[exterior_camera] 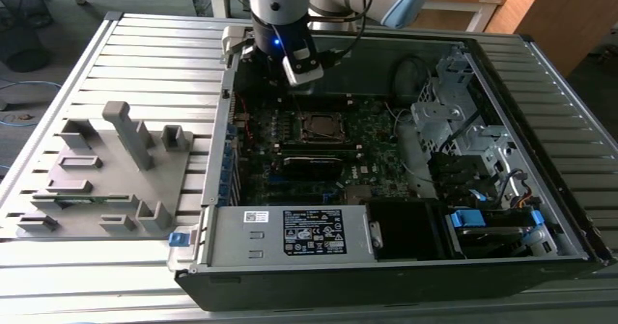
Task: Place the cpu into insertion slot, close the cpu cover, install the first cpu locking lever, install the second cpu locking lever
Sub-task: 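Install the first cpu locking lever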
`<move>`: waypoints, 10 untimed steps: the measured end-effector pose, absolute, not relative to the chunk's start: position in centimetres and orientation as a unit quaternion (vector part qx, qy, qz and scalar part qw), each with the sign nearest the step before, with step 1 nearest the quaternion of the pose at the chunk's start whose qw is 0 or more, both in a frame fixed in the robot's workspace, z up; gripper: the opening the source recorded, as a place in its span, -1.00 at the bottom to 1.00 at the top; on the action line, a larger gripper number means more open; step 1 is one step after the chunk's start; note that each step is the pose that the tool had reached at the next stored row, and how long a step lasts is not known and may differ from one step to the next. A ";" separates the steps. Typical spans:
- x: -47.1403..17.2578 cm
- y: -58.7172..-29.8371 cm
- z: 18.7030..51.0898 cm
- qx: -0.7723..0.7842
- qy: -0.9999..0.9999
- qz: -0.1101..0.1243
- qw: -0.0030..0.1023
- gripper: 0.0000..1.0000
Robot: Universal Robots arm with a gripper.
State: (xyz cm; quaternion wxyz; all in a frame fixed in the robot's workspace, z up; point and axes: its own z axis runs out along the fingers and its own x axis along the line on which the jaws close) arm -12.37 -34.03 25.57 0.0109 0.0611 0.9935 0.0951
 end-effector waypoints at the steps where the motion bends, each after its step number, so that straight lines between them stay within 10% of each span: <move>1: -12.4 -34.0 25.6 0.061 0.993 0.098 0.011 -0.79; 10: -12.3 -34.0 25.3 0.061 0.993 0.102 0.011 -0.79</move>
